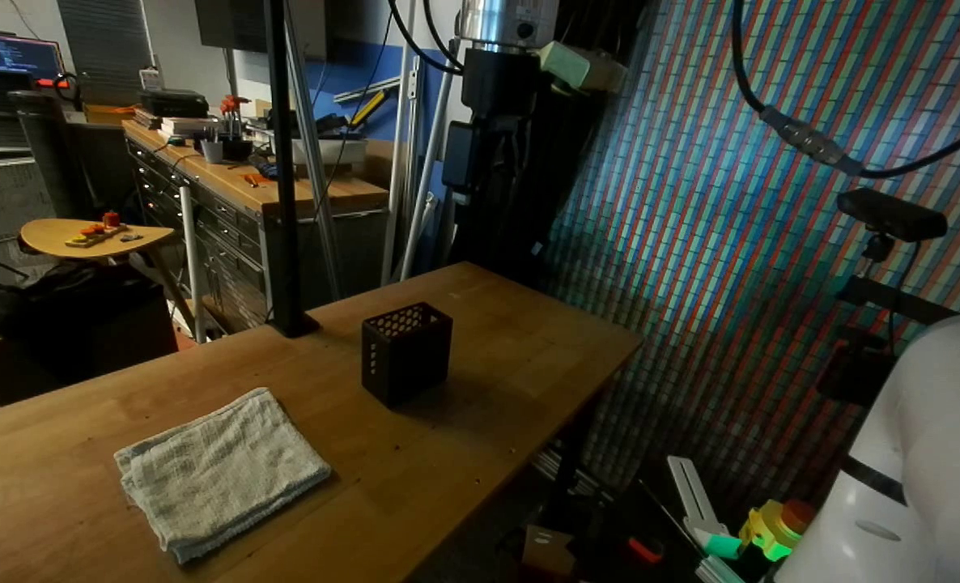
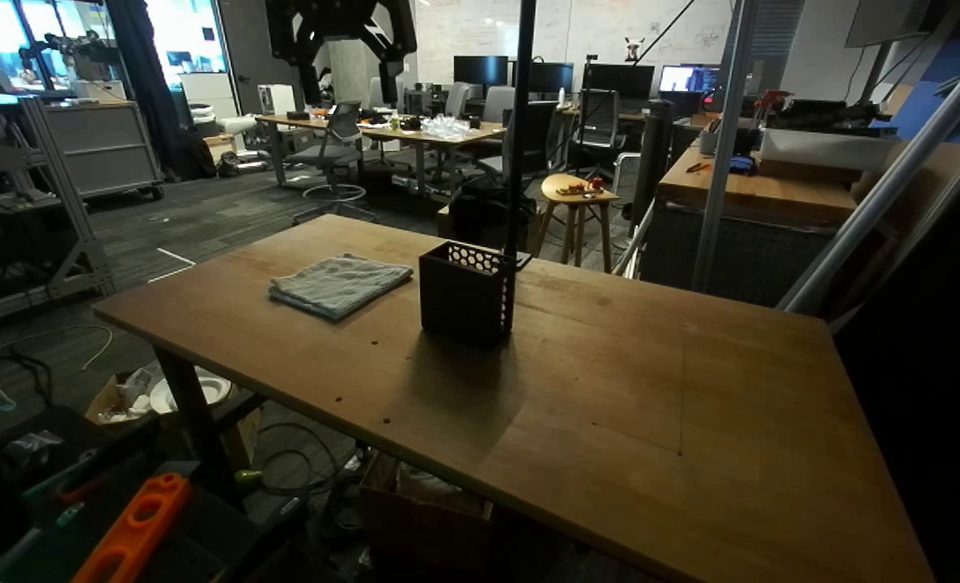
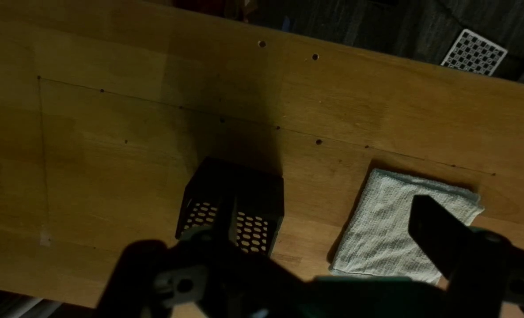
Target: Put the white towel in the black box
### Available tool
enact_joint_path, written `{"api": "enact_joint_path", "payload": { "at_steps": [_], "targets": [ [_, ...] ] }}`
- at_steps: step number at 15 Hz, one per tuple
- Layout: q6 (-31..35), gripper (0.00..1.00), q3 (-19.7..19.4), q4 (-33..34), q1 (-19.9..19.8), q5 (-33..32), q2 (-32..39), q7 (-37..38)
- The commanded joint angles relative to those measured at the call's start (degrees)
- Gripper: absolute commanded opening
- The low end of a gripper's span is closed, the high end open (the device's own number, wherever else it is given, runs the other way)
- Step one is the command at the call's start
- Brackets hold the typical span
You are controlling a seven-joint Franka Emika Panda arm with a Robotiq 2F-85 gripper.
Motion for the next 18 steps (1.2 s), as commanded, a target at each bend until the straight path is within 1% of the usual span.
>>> {"api": "enact_joint_path", "payload": {
  "at_steps": [1,5,7,11,15,18],
  "targets": [
    [-0.53,1.0,1.9,3.43,0.06,-1.02,3.55,5.57],
    [-1.58,1.0,5.57,9.91,0.82,-0.52,10.25,15.66],
    [-1.8,1.0,7.59,14.64,1.49,-0.76,14.66,20.31],
    [-1.65,1.0,10.31,24.45,3.63,-1.8,23.23,26.76],
    [-0.69,1.0,11.01,33.26,6.61,-5.81,30.79,29.17],
    [0.42,1.0,10.59,38.02,8.88,-8.91,35.65,27.75]
  ]
}}
